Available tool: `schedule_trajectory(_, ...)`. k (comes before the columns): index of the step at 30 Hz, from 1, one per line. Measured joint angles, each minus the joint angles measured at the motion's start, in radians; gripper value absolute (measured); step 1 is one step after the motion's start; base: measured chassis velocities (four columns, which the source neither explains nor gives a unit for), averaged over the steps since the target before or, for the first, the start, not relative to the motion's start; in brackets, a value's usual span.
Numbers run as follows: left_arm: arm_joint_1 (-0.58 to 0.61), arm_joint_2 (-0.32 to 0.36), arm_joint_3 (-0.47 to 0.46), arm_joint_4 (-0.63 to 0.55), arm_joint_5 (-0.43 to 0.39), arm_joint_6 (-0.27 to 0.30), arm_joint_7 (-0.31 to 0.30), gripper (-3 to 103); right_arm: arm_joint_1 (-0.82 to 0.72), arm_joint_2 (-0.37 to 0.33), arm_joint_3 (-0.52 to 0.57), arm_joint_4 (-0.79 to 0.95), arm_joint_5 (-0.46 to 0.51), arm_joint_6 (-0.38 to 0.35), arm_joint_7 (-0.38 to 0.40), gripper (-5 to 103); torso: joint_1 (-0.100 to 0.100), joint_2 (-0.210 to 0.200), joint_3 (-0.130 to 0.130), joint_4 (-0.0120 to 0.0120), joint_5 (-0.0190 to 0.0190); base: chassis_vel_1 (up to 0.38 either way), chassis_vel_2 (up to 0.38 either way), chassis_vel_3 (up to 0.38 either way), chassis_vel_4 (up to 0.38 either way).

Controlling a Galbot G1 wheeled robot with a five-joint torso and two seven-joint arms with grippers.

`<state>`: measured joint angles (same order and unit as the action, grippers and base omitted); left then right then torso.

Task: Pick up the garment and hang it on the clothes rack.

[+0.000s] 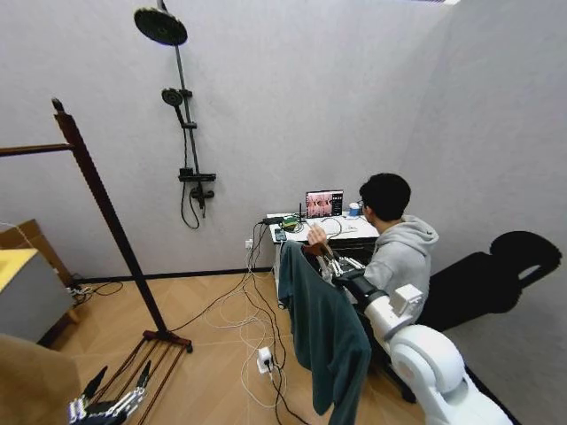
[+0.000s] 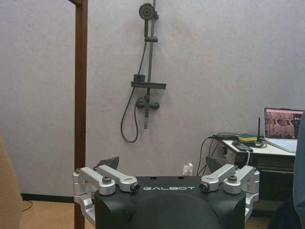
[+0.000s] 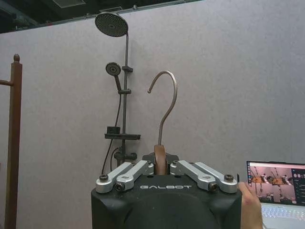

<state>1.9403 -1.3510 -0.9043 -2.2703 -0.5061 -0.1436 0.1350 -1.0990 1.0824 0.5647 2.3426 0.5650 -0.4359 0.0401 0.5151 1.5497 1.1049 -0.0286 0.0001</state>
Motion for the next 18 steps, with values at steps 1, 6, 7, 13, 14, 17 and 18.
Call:
schedule_trajectory(1,0.0,0.0,0.0,0.0,0.0,0.0,0.0,100,-0.005,0.005,0.008,0.004,-0.002,0.0,-0.001,9,0.0,0.0,0.0,-0.0001,0.0,0.065,0.059,0.059,0.047)
schedule_trajectory(6,0.0,0.0,0.0,0.0,0.0,0.0,0.0,100,-0.026,0.025,0.019,0.01,-0.023,0.004,-0.01,9,0.0,0.0,0.0,0.0,0.0,0.076,0.074,0.069,0.058)
schedule_trajectory(7,0.0,0.0,0.0,0.0,0.0,0.0,0.0,100,-0.026,0.025,0.019,0.01,-0.023,0.004,-0.01,9,0.0,0.0,0.0,0.0,0.0,0.083,0.087,0.075,0.058)
schedule_trajectory(13,0.0,0.0,0.0,0.0,0.0,0.0,0.0,100,-0.055,0.069,0.011,0.004,-0.071,0.029,-0.034,9,0.0,0.0,0.0,0.0,-0.0001,0.079,0.113,0.122,0.071)
schedule_trajectory(14,0.0,0.0,0.0,0.0,0.0,0.0,0.0,100,-0.058,0.072,0.008,0.004,-0.073,0.03,-0.036,9,0.0,0.0,0.0,0.0,-0.0001,0.054,0.138,0.152,0.041)
schedule_trajectory(17,0.0,0.0,0.0,0.0,0.0,0.0,0.0,100,-0.059,0.072,0.006,0.006,-0.073,0.03,-0.038,9,0.0,0.0,0.0,0.0,-0.0002,0.051,0.188,0.179,0.048)
schedule_trajectory(18,0.0,0.0,0.0,0.0,0.0,0.0,0.0,100,-0.057,0.072,0.006,0.006,-0.073,0.03,-0.038,9,0.0,0.0,0.0,0.0001,0.0,0.05,0.193,0.179,0.05)
